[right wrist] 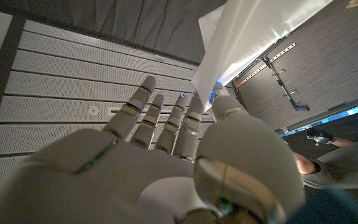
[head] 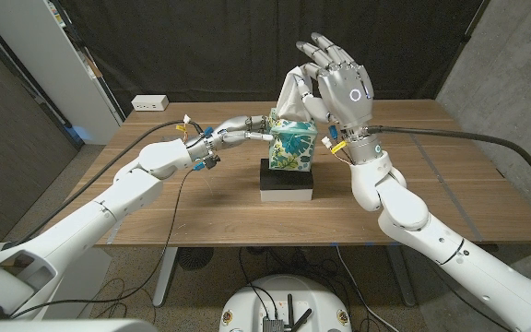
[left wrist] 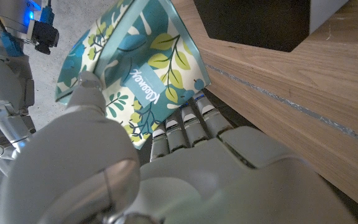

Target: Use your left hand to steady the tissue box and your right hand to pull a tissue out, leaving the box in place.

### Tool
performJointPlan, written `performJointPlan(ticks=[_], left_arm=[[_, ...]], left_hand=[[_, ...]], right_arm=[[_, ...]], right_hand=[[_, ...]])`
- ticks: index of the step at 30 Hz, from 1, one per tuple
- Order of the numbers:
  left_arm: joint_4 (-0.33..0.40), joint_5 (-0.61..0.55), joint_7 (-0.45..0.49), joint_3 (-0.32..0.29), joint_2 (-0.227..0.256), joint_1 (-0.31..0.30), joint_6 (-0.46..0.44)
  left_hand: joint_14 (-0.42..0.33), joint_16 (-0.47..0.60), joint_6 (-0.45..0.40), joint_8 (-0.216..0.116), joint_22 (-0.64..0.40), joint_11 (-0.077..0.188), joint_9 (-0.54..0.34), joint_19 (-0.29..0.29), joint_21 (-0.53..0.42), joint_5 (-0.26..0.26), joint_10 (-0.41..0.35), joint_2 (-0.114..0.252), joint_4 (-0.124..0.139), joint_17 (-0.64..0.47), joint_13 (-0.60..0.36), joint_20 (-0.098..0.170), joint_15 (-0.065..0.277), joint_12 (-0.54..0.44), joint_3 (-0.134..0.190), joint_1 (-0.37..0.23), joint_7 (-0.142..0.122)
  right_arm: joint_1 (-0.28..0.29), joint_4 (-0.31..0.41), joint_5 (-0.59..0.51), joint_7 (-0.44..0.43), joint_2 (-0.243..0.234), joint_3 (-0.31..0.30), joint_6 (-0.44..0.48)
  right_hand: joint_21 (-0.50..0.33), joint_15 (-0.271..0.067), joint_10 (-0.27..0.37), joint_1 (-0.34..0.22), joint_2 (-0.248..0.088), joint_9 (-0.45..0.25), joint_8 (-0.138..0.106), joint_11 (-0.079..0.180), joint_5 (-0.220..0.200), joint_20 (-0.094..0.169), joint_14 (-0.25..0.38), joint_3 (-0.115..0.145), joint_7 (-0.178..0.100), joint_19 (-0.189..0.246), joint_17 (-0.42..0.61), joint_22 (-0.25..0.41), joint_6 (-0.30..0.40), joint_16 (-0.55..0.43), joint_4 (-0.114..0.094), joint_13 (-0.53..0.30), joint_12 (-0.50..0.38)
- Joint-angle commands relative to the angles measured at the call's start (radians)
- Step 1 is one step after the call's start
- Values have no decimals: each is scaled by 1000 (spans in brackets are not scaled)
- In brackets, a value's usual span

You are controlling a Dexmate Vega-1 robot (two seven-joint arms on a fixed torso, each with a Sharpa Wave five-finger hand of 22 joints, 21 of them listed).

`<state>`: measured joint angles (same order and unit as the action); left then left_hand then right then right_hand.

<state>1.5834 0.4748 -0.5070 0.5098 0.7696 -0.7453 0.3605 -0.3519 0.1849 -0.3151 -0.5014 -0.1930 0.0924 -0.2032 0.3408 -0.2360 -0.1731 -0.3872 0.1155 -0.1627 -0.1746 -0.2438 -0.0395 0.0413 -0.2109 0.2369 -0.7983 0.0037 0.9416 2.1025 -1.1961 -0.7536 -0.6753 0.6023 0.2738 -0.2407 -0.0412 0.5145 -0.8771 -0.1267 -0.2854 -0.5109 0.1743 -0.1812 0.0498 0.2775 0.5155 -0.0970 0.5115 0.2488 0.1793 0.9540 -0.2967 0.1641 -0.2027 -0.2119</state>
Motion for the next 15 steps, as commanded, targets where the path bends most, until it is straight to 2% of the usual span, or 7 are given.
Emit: performJointPlan(ticks=[1,15], left_arm=[[-23,3,-13,5,-9,14,4],[-24,4,-24,11,-10,25,-7]], left_hand=[[4,-1,-27,-26,-3,-5,-14,-4,6,-4,-1,9,11,-1,-2,-3,39,0,20,0,14],[5,-1,-27,-26,-3,-7,-14,-3,6,-4,0,9,10,-1,-2,-3,38,0,24,2,15]], right_arm=[[-53,-47,-22,-27,26,16,-10],[-76,-37,25,16,42,3,-4]], right_hand=[[-3,-170,5,-8,-9,-4,-10,7,-1,69,-2,-6,-15,12,4,5,8,-9,0,-2,-1],[-2,-171,7,-11,-12,0,-12,8,-3,69,-3,-20,-12,13,9,5,5,-11,-2,-2,1]])
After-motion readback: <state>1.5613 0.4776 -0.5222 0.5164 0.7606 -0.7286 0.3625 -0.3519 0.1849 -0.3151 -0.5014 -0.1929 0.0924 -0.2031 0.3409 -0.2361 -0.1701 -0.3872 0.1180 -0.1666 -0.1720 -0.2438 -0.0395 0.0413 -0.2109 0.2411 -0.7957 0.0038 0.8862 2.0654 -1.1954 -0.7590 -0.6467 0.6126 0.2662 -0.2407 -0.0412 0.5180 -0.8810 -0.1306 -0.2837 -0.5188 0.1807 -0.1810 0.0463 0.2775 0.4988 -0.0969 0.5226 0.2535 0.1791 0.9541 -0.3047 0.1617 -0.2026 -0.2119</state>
